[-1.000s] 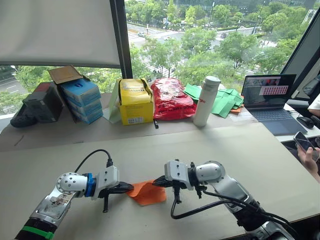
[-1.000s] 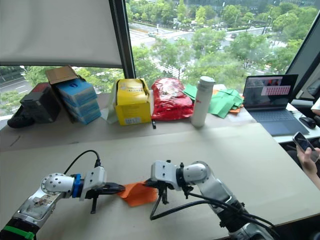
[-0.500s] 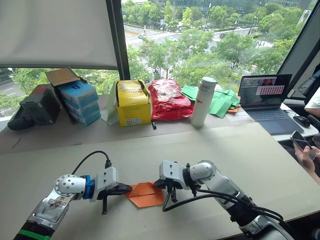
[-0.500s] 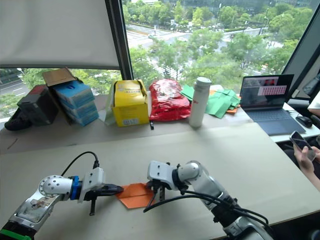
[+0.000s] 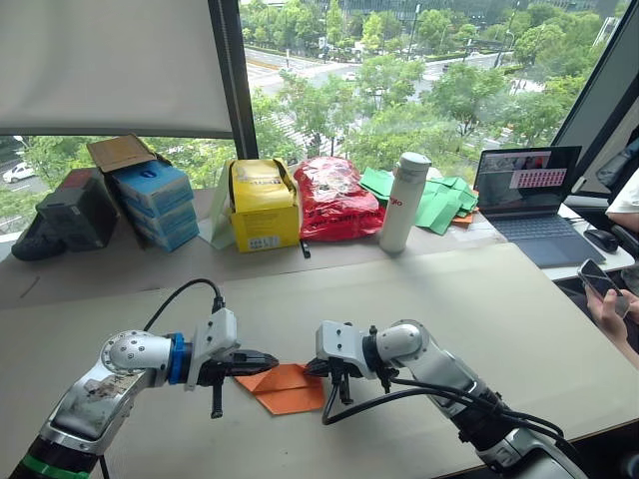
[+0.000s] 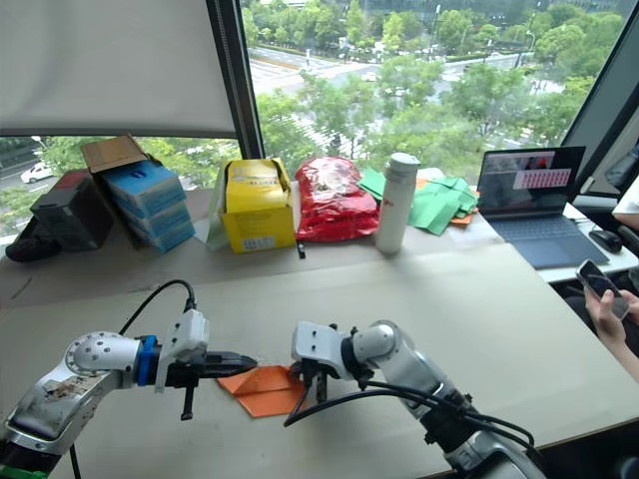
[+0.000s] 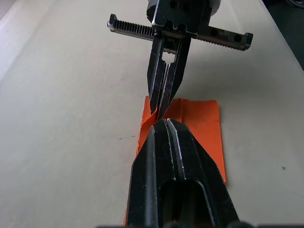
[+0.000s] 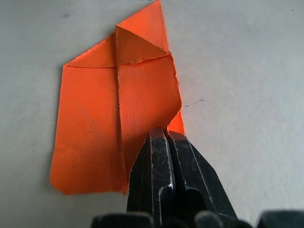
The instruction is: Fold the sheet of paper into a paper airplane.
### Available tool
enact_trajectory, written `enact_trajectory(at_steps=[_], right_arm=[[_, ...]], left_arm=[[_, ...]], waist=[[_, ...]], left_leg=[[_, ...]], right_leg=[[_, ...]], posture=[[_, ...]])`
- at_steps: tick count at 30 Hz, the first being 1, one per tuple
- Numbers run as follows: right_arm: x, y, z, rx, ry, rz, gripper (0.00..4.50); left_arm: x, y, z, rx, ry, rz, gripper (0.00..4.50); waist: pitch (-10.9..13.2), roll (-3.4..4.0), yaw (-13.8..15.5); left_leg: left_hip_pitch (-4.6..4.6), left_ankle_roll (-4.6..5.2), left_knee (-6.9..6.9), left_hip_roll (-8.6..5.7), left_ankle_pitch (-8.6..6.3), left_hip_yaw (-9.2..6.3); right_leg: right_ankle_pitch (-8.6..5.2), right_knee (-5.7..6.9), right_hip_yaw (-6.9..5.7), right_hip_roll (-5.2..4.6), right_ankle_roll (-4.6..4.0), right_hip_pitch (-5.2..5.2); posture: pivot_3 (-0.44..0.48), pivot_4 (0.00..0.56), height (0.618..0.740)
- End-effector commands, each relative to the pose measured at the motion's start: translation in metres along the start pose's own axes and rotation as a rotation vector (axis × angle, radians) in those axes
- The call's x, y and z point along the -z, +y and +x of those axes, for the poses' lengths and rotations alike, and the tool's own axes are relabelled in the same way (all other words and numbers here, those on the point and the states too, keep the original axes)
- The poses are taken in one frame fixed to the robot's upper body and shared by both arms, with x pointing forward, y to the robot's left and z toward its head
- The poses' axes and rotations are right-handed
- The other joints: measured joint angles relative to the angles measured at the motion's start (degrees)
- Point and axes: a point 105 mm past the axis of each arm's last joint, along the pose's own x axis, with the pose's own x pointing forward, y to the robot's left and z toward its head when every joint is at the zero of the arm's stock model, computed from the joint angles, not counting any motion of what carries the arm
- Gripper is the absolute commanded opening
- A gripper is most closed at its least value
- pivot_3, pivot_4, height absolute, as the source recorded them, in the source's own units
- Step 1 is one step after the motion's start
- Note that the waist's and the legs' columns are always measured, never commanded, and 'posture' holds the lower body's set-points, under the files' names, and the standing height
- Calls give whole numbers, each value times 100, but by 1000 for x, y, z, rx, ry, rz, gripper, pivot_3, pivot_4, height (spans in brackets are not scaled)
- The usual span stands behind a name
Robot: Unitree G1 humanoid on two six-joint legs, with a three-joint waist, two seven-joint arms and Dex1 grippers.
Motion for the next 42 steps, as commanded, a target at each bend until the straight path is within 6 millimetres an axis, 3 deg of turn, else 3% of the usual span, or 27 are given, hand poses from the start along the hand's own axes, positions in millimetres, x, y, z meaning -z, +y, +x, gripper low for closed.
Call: enact_trajectory(at_steps=[1,10,15,18,21,29,42], right_arm=[[15,7,4,-13,67,36,65],[8,6,4,2,54,30,65],[-5,-4,3,64,-7,26,1692],[-39,-6,-5,64,-170,8,2620],[-65,-5,-12,63,-281,-41,2620],[-50,8,6,-44,-188,-56,8],[0,13,22,-84,24,-4,8]], left_arm=[[14,6,4,-31,46,32,0],[45,7,12,-6,129,59,0],[50,3,15,5,138,61,0],[46,1,16,8,131,63,0],[43,-1,15,10,126,65,0],[40,-1,13,4,130,68,0],[36,-3,10,3,135,72,0]], waist=[[0,0,9],[0,0,10],[0,0,19],[0,0,20],[2,1,21],[2,2,25],[2,2,22]], left_leg=[[0,0,0,0,0,-1],[0,0,-1,1,0,-3],[0,1,-1,1,0,-5],[-2,2,-2,1,-1,-5],[-11,4,-4,1,-2,-6],[-9,8,-3,-2,-5,-5],[-8,6,-5,-1,-3,-5]], right_leg=[[0,0,-1,0,0,1],[-1,0,-1,-3,-2,0],[-1,0,2,-4,-3,0],[-1,-2,2,-4,-3,-2],[-1,-4,3,-4,-3,-8],[-1,-9,-7,-4,-2,-6],[-2,-9,-6,-3,-2,-6]], posture=[[0,150,740],[0,150,740],[0,150,740],[0,150,740],[0,150,740],[0,150,740],[0,150,740]])
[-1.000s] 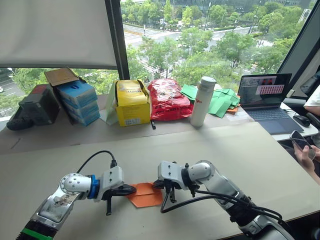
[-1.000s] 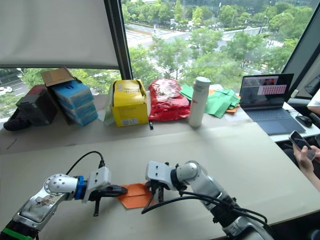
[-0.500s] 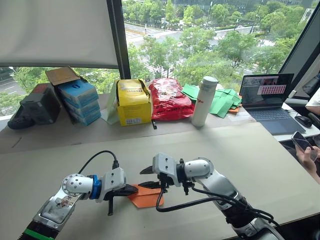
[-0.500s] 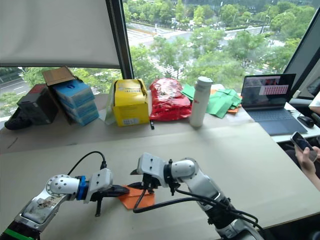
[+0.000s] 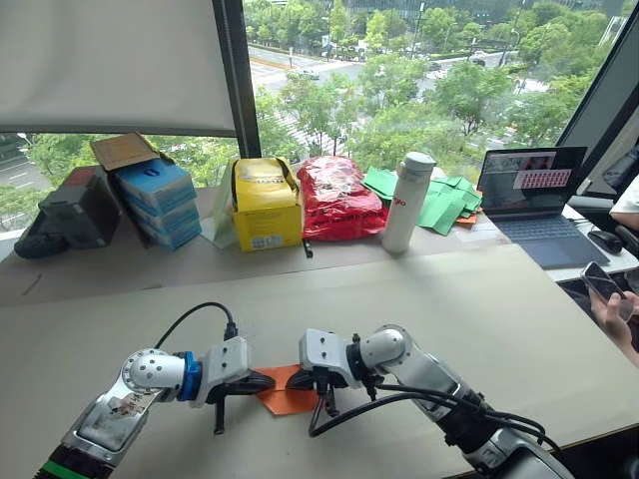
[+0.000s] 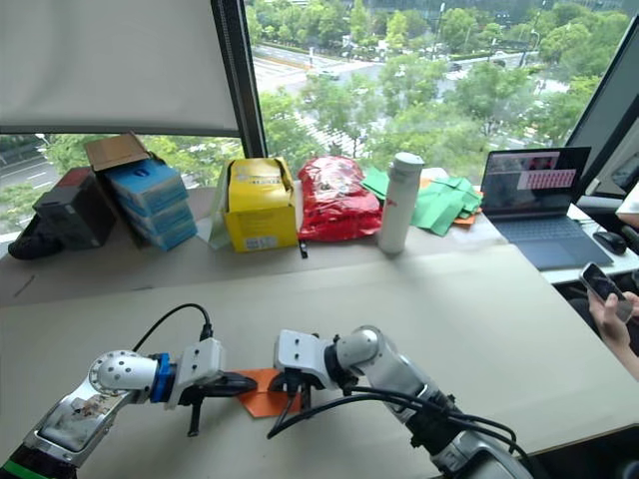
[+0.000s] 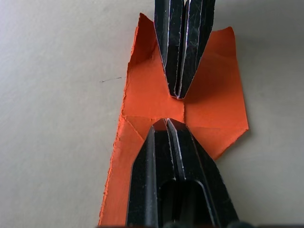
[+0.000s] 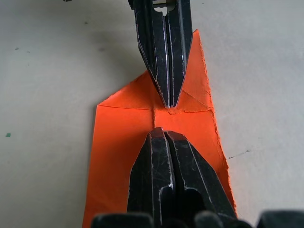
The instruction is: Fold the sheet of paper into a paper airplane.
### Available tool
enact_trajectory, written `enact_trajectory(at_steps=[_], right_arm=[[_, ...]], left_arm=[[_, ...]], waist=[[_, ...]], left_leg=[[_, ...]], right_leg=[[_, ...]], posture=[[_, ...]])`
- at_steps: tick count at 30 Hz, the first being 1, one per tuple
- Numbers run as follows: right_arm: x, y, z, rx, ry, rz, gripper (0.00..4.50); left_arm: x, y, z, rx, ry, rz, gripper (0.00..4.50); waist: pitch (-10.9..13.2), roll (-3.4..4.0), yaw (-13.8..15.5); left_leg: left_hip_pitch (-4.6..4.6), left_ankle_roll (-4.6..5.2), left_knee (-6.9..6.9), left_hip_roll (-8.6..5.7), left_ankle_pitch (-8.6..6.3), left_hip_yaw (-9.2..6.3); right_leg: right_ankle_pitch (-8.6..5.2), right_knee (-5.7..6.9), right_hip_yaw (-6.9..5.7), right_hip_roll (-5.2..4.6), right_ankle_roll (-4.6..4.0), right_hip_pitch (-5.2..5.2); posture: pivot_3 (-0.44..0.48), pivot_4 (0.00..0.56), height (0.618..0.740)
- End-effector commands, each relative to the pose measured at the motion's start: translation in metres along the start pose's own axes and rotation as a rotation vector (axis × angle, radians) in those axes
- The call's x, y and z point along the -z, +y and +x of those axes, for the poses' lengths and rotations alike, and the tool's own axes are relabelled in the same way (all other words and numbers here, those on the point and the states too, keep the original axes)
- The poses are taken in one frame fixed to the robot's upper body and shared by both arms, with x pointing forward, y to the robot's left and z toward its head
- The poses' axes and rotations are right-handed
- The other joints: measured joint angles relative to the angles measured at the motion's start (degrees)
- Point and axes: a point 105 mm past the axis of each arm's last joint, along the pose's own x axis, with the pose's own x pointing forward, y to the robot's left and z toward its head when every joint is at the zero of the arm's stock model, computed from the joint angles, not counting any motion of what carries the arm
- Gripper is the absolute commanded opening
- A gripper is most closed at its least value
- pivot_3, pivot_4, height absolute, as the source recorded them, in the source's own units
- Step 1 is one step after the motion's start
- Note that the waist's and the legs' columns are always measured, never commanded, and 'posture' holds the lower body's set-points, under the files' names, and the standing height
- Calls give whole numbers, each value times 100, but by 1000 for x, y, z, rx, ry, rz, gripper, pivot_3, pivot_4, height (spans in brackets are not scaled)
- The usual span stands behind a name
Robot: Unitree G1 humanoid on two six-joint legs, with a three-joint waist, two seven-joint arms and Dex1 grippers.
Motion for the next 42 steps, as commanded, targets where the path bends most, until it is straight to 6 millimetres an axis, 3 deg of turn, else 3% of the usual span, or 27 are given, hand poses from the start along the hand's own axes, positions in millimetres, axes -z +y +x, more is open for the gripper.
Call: enact_trajectory(at_steps=[1,5,23,33,39,42], right_arm=[[23,2,0,-3,116,17,8],[43,9,-4,-23,196,66,8],[69,20,-37,31,294,163,8],[84,26,-65,53,359,192,8],[75,20,-67,87,329,175,8],[43,6,-66,135,170,142,8]], left_arm=[[3,-3,-2,9,22,-2,0],[4,-2,-2,9,36,5,0],[16,2,0,19,63,10,0],[31,1,1,19,64,11,0],[34,2,3,20,59,19,0],[35,2,2,19,57,25,0]], waist=[[0,0,0],[-1,0,12],[-9,12,152],[-17,22,204],[-18,21,228],[-18,20,236]], left_leg=[[1,0,0,0,0,0],[7,0,0,0,0,-1],[14,10,3,-2,-5,-13],[73,36,1,-2,-21,-31],[83,43,1,-5,-25,-29],[83,43,1,-6,-25,-29]], right_leg=[[0,0,0,0,0,0],[0,1,0,-1,0,6],[1,-28,-10,-8,3,17],[2,-77,-20,-21,21,98],[-4,-76,-21,-30,31,107],[-4,-76,-21,-31,31,107]], posture=[[0,150,740],[0,150,740],[0,150,740],[0,150,740],[0,150,740],[0,150,740]])
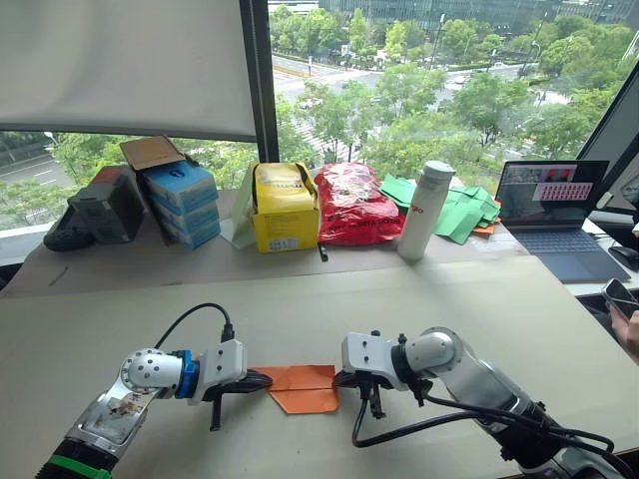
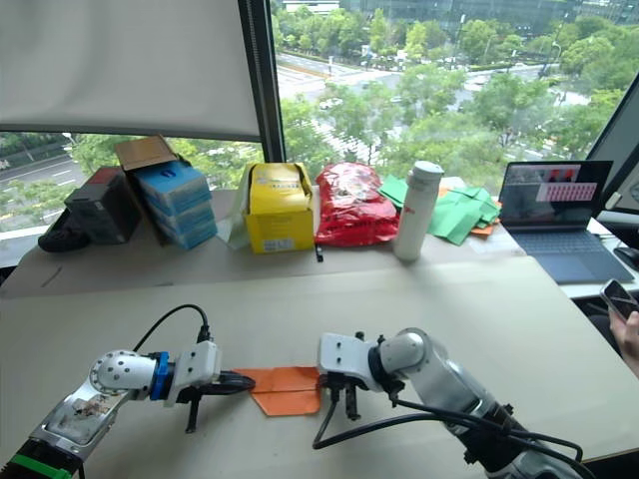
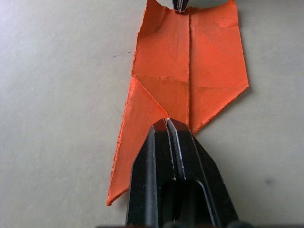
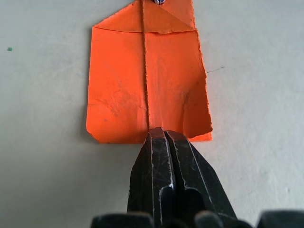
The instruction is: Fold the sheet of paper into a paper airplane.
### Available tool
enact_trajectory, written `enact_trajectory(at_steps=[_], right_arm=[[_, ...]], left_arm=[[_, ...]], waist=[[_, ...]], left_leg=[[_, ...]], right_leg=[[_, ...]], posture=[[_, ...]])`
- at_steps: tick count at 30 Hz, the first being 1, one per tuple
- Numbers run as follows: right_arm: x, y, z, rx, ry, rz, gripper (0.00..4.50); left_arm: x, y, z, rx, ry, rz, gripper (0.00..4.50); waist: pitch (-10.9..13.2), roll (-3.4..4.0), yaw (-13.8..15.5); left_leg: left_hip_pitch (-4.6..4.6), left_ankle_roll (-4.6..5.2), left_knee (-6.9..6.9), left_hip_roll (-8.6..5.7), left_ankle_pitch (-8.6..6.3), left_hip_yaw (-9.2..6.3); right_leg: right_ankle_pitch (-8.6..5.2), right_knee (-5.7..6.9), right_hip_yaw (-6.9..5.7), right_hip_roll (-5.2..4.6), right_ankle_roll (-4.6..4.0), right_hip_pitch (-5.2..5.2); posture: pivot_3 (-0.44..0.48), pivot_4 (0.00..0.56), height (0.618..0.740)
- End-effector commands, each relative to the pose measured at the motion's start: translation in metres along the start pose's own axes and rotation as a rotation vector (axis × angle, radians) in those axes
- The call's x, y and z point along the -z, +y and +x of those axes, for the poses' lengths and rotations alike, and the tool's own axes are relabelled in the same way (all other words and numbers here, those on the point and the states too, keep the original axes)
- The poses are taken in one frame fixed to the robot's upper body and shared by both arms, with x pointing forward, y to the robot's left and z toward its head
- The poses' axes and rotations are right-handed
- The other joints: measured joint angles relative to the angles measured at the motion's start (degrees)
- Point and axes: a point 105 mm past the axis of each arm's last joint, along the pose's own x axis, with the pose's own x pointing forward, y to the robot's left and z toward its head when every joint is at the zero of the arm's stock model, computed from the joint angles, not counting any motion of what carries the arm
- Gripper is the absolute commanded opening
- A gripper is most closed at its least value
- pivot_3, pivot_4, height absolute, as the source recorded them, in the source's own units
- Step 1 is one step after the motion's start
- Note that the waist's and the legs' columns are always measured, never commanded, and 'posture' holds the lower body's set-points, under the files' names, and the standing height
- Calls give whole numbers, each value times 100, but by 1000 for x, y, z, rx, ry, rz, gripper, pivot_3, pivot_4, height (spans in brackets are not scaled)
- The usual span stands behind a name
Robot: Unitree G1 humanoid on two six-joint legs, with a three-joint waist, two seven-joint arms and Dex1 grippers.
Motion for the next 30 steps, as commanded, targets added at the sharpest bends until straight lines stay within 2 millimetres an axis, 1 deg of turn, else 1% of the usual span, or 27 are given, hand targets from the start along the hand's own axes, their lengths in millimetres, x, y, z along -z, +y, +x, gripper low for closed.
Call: enact_trajectory(at_steps=[1,2,4,5,7,10,13,19,20,23,25,28,30], right_arm=[[-6,-8,-8,41,-75,77,8],[-18,-10,-11,43,-134,64,8],[-36,-10,-16,36,-212,44,8],[-42,-11,-17,38,-239,39,8],[-48,-10,-16,35,-255,33,8],[-47,-11,-5,43,-238,30,8],[-41,-14,4,58,-209,43,8],[-22,-20,21,90,-121,53,8],[-19,-20,23,90,-107,54,8],[-13,-21,27,93,-94,67,8],[-15,-23,27,101,-106,68,8],[-20,-33,21,154,-129,49,8],[-35,-44,12,200,-204,48,8]], left_arm=[[20,-7,1,19,76,-40,0],[19,-7,1,20,75,-37,0],[16,-7,1,19,71,-32,0],[15,-7,1,20,69,-30,0],[12,-7,1,21,65,-25,0],[3,-4,0,23,52,-14,0],[-4,-1,-1,21,44,-9,0],[-12,5,-8,3,47,-2,0],[-14,6,-10,-3,49,4,0],[-21,14,-16,-32,50,21,0],[-27,17,-20,-40,49,30,0],[-35,14,-21,-33,46,39,0],[-39,11,-19,-26,42,40,0]], waist=[[1,0,-7],[2,1,-13],[4,3,-33],[4,4,-42],[4,5,-63],[5,6,-82],[8,4,-89],[11,2,-112],[11,2,-115],[13,0,-142],[16,-5,-158],[18,-6,-178],[20,-7,-185]], left_leg=[[-2,0,0,0,0,1],[-4,0,0,0,0,2],[-25,-2,0,1,1,3],[-36,-4,0,1,3,3],[-47,-8,-3,3,5,-1],[-58,-9,-4,2,5,-2],[-76,-8,-1,-2,5,-1],[-104,-25,-3,-4,14,2],[-107,-53,-4,-4,31,3],[-108,-51,-4,-2,29,3],[-107,-43,-4,-1,25,2],[-107,-31,-3,3,18,1],[-107,-32,-3,4,19,1]], right_leg=[[0,0,2,0,0,-2],[0,1,4,0,0,-4],[1,5,6,0,-1,-12],[2,7,6,2,-2,-18],[2,7,5,5,-4,-29],[2,6,3,5,-5,-38],[3,6,4,4,-4,-55],[4,11,7,10,-7,-92],[4,12,7,12,-7,-97],[5,12,9,15,-9,-96],[7,13,10,16,-11,-96],[10,15,10,21,-16,-96],[10,17,11,22,-17,-97]], posture=[[0,150,740],[0,150,740],[0,150,740],[0,150,740],[0,150,740],[0,150,740],[0,150,740],[0,150,740],[0,150,740],[0,150,740],[0,150,740],[0,150,740],[0,150,740]])
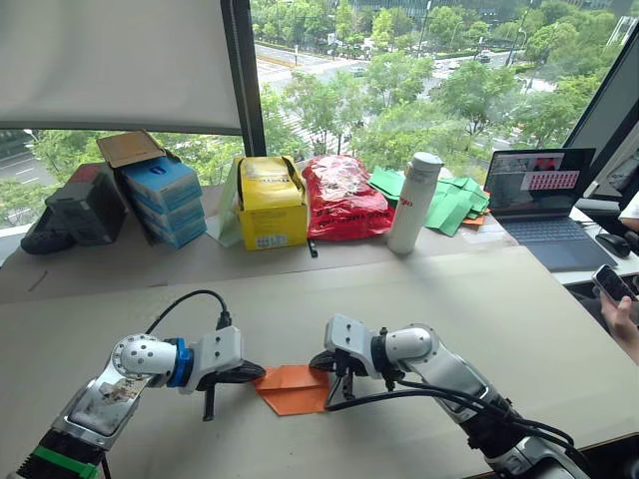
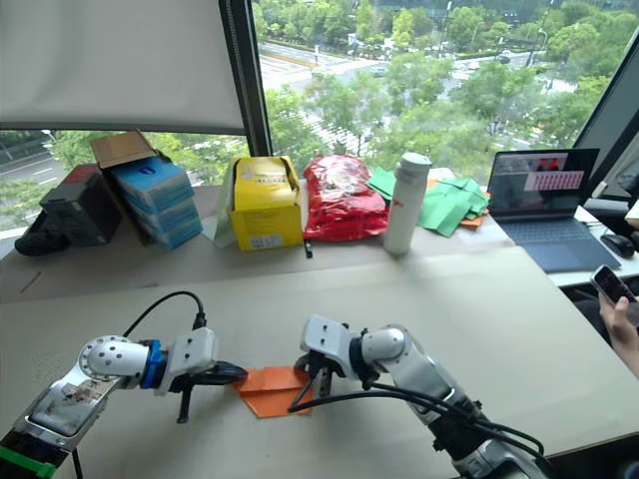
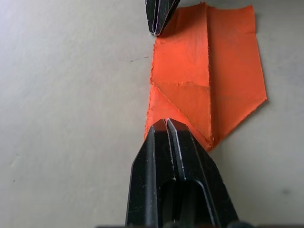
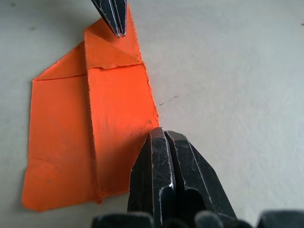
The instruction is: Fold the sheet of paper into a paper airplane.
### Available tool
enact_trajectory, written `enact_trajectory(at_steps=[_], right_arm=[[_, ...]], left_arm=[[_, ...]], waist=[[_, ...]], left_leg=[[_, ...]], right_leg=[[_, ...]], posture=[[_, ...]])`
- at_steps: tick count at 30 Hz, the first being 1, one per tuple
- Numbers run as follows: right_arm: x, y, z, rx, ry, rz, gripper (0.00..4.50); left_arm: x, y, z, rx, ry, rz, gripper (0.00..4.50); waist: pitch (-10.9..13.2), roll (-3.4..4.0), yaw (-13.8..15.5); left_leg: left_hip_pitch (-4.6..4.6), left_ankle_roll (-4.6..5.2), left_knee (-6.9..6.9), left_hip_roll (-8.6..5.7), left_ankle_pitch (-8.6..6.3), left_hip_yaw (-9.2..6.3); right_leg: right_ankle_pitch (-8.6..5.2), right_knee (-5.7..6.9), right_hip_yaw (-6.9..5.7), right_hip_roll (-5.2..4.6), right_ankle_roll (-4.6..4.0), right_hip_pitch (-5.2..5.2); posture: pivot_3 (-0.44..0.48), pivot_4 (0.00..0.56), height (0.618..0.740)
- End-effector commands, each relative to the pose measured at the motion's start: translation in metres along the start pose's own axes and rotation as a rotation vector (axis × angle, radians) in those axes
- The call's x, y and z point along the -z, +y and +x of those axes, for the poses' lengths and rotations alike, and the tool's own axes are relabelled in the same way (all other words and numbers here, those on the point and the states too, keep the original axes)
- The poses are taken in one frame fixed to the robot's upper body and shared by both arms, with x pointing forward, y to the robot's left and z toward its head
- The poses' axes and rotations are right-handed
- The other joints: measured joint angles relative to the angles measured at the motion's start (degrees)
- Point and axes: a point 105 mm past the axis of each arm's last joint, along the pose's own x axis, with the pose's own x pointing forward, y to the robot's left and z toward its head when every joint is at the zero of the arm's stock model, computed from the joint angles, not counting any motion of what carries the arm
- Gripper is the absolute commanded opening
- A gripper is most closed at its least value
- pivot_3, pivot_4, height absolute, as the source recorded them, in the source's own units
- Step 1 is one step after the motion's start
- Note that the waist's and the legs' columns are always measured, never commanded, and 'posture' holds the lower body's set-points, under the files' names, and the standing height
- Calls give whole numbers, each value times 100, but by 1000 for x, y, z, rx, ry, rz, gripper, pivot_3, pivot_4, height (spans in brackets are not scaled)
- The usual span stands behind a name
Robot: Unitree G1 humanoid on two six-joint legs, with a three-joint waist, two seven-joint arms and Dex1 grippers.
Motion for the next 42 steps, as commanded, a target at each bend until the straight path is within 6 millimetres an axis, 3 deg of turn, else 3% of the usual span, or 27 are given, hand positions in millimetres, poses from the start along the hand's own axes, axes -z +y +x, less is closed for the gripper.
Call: enact_trajectory(at_steps=[1,4,10,13,23,28,33,42], right_arm=[[-23,-20,-12,89,-102,-18,8],[-42,-18,-20,75,-178,-31,8],[-28,-3,-8,42,-110,-48,8],[-40,2,-6,33,-183,-35,8],[-61,-15,-18,124,-288,-56,8],[-71,-1,-28,32,-356,-66,8],[-56,20,-25,-82,-278,-60,8],[-12,15,4,-48,-83,1,8]], left_arm=[[-14,0,-3,-6,-19,33,0],[-19,-4,-1,5,-22,30,0],[-35,10,-8,-28,-57,37,0],[-39,6,-6,-8,-63,41,0],[-33,3,-3,5,-54,24,0],[-23,-1,-1,14,-45,13,0],[-13,-3,-1,18,-35,12,0],[-16,-9,4,34,-80,-5,0]], waist=[[7,0,-7],[10,0,-12],[10,0,-18],[10,0,-38],[10,0,-54],[10,0,-62],[10,-1,-55],[11,-2,-53]], left_leg=[[-1,-3,0,0,2,0],[-20,-20,0,0,11,-2],[-51,-37,3,-2,21,-3],[-67,-36,7,-6,21,2],[-75,-44,8,-6,26,18],[-75,-47,9,-6,28,26],[-74,-44,14,-5,27,32],[-72,-48,31,-5,30,35]], right_leg=[[1,1,1,0,-1,-1],[1,2,2,5,-2,-14],[1,-1,-2,9,-2,-39],[2,1,0,8,0,-59],[3,23,0,11,-1,-86],[2,41,5,11,-1,-96],[2,55,7,10,-2,-100],[3,73,12,9,-5,-100]], posture=[[0,150,740],[0,150,740],[0,150,740],[0,150,740],[0,150,740],[0,150,740],[0,150,740],[0,150,740]])
